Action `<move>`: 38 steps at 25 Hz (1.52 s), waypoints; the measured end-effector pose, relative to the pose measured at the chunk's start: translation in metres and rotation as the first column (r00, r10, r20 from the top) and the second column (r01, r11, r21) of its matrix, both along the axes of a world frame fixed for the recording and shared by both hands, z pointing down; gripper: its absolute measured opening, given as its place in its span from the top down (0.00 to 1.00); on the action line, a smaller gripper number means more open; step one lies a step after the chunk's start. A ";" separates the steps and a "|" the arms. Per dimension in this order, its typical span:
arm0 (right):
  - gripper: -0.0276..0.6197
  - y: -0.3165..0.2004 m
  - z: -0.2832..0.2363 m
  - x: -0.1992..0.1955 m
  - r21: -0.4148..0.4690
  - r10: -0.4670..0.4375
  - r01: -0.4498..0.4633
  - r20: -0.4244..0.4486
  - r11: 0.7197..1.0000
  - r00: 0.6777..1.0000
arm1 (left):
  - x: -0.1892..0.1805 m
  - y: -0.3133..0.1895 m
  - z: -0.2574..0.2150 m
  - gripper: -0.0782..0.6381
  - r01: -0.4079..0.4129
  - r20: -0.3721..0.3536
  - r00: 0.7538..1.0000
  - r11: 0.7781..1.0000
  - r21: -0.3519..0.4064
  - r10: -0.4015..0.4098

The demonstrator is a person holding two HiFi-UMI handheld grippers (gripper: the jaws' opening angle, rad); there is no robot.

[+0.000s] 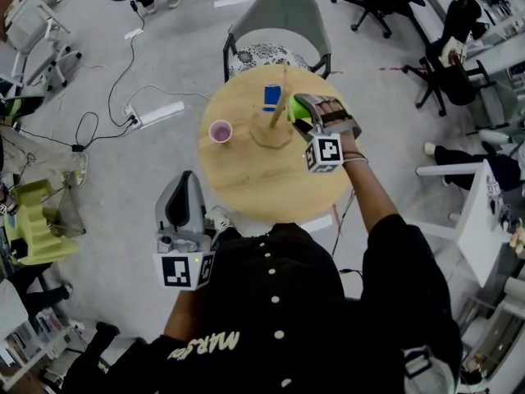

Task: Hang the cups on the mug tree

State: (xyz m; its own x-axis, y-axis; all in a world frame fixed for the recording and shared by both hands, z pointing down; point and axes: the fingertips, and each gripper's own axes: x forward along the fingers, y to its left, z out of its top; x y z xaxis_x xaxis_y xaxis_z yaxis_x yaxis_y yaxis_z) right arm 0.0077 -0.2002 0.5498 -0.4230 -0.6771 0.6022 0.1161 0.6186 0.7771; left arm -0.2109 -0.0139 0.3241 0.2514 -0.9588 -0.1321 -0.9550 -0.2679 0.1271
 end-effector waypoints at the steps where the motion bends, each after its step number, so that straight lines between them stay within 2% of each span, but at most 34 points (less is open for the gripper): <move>1: 0.40 0.001 -0.001 -0.001 -0.004 0.009 -0.009 0.023 1.000 1.000 | 0.001 0.000 -0.001 0.90 -0.003 0.006 1.000 1.000 0.002 0.003; 6: 0.38 0.011 -0.017 -0.001 -0.039 0.094 -0.088 0.194 0.995 0.976 | 0.004 -0.003 -0.006 0.90 -0.014 0.014 1.000 1.000 0.010 0.014; 8: 0.38 0.016 -0.029 0.001 -0.056 0.135 -0.125 0.276 0.991 0.952 | 0.006 -0.004 -0.007 0.90 -0.018 0.014 1.000 1.000 0.010 0.018; 9: 0.38 0.019 -0.036 0.002 -0.073 0.165 -0.149 0.330 0.986 0.929 | 0.007 -0.004 -0.008 0.90 -0.020 0.015 1.000 1.000 0.010 0.020; 11: 0.39 0.023 -0.053 0.007 -0.123 0.243 -0.209 0.464 0.970 0.852 | 0.008 -0.005 -0.009 0.90 -0.024 0.017 1.000 1.000 0.012 0.024; 14: 0.39 0.028 -0.063 0.021 -0.230 0.374 -0.296 0.625 0.927 0.685 | 0.009 -0.007 -0.009 0.90 -0.032 0.018 0.999 0.999 0.015 0.032; 17: 0.39 0.041 -0.062 0.034 -0.327 0.465 -0.336 0.705 0.883 0.536 | 0.011 -0.007 -0.009 0.90 -0.040 0.019 0.999 0.999 0.018 0.040; 18: 0.40 0.048 -0.061 0.037 -0.356 0.488 -0.341 0.721 0.870 0.492 | 0.011 -0.007 -0.008 0.90 -0.043 0.020 0.999 0.999 0.019 0.043; 19: 0.41 0.054 -0.058 0.039 -0.377 0.502 -0.341 0.731 0.861 0.461 | 0.011 -0.007 -0.009 0.90 -0.047 0.022 0.999 0.999 0.018 0.046; 21: 0.43 0.066 -0.047 0.038 -0.403 0.521 -0.338 0.727 0.851 0.446 | 0.012 -0.009 -0.010 0.90 -0.052 0.025 0.998 0.999 0.018 0.051; 26: 0.41 0.083 -0.019 0.011 -0.451 0.528 -0.274 0.717 0.849 0.455 | 0.008 -0.011 -0.012 0.90 -0.056 0.031 0.998 0.998 0.023 0.055; 28: 0.41 0.090 -0.002 -0.007 -0.500 0.556 -0.249 0.697 0.830 0.453 | 0.003 -0.010 -0.008 0.90 -0.053 0.044 0.998 0.999 0.008 0.053; 31: 0.41 0.098 0.023 -0.033 -0.541 0.573 -0.222 0.663 0.811 0.481 | -0.006 -0.008 -0.004 0.90 -0.049 0.055 0.997 0.999 -0.004 0.049; 38: 0.41 0.097 0.061 -0.097 -0.634 0.622 -0.155 0.628 0.758 0.468 | -0.042 -0.006 0.015 0.90 0.014 0.077 0.997 0.999 -0.051 -0.010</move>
